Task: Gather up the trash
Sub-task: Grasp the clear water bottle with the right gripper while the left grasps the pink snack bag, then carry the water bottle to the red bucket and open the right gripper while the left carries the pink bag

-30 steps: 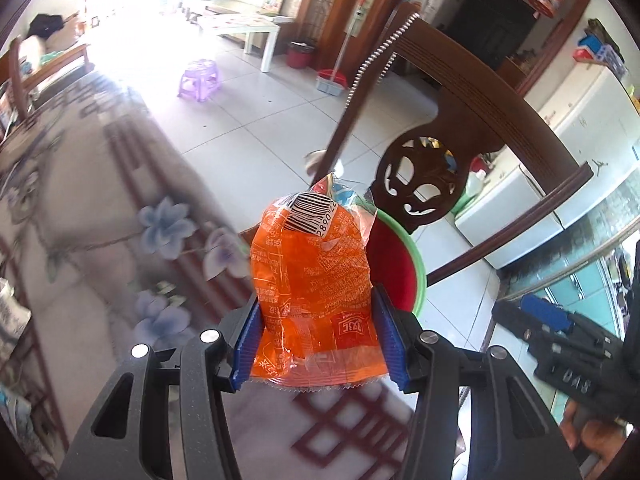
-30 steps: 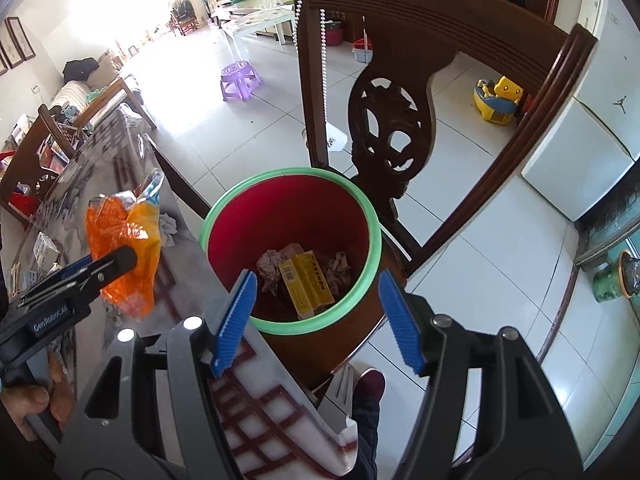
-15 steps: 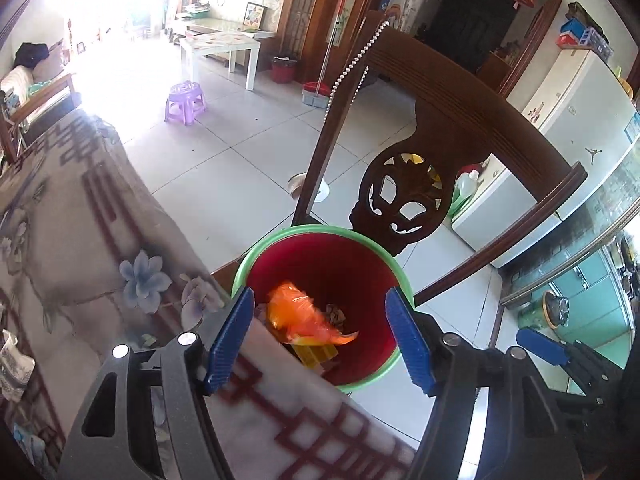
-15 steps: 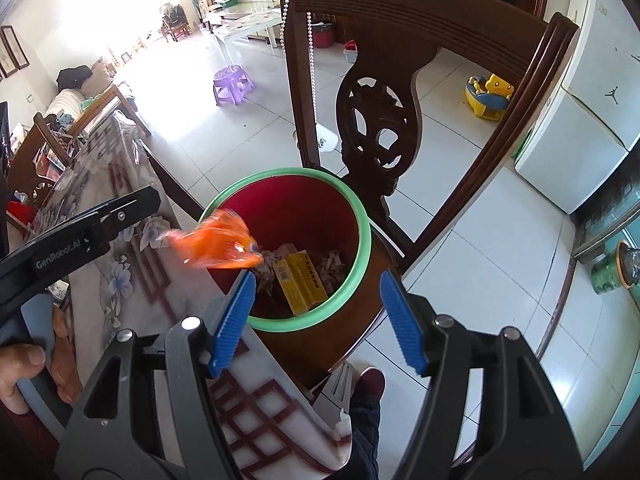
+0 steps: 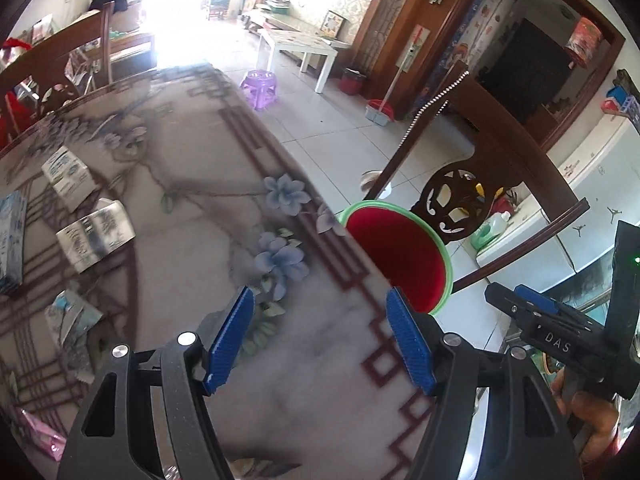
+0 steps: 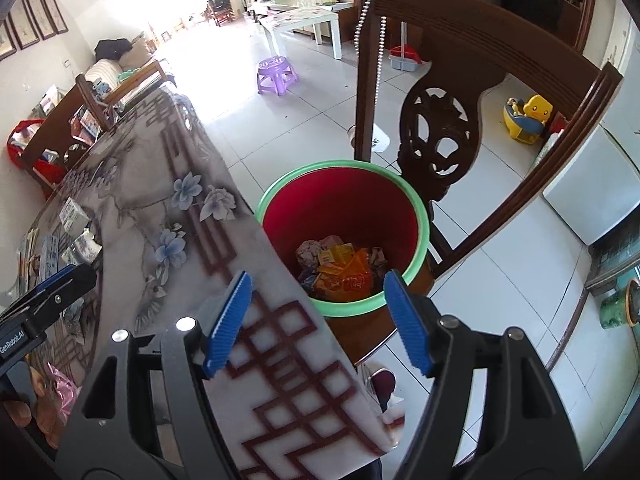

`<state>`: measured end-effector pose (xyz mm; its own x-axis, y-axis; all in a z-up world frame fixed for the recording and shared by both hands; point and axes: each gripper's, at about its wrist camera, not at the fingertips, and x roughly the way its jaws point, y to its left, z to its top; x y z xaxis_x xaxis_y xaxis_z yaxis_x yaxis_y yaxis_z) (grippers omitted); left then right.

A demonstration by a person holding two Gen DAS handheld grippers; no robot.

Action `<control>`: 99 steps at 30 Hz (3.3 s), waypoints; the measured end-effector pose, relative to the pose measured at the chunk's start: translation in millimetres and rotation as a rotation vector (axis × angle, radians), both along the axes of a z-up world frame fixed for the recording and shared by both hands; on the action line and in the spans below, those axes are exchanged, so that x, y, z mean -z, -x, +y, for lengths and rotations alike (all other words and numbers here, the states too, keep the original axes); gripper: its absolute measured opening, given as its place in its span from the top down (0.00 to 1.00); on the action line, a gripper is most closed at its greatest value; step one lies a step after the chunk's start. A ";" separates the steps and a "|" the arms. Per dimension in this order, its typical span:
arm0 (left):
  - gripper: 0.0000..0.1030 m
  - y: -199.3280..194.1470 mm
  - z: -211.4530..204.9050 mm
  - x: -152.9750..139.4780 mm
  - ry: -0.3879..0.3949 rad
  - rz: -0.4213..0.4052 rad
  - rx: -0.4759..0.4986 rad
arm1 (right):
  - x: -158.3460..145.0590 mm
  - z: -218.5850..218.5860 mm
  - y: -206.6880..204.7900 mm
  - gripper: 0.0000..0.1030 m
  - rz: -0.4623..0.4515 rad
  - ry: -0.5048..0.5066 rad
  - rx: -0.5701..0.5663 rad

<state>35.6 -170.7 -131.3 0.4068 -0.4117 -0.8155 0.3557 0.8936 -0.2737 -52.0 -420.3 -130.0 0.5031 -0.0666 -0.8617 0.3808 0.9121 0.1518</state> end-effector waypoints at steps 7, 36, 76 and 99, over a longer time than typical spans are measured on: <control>0.36 20.1 97.4 6.6 -0.049 0.024 -0.163 | 5.0 70.3 -8.7 0.35 0.029 -0.012 -0.162; 0.36 79.8 257.7 86.1 -0.005 0.305 -0.434 | 68.4 313.1 18.4 0.35 0.315 0.094 -0.949; 0.69 34.5 182.8 27.3 0.007 0.084 -0.262 | 14.5 225.0 -8.9 0.48 0.082 -0.097 -0.554; 0.69 29.2 115.9 12.9 0.027 0.066 -0.131 | -14.7 163.0 -7.6 0.51 -0.002 -0.068 -0.400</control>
<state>6.5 -54.9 -144.1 0.4042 -0.3810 -0.8316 0.2173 0.9231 -0.3173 -44.4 -257.3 -115.3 0.4794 0.1923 -0.8563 -0.0029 0.9760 0.2176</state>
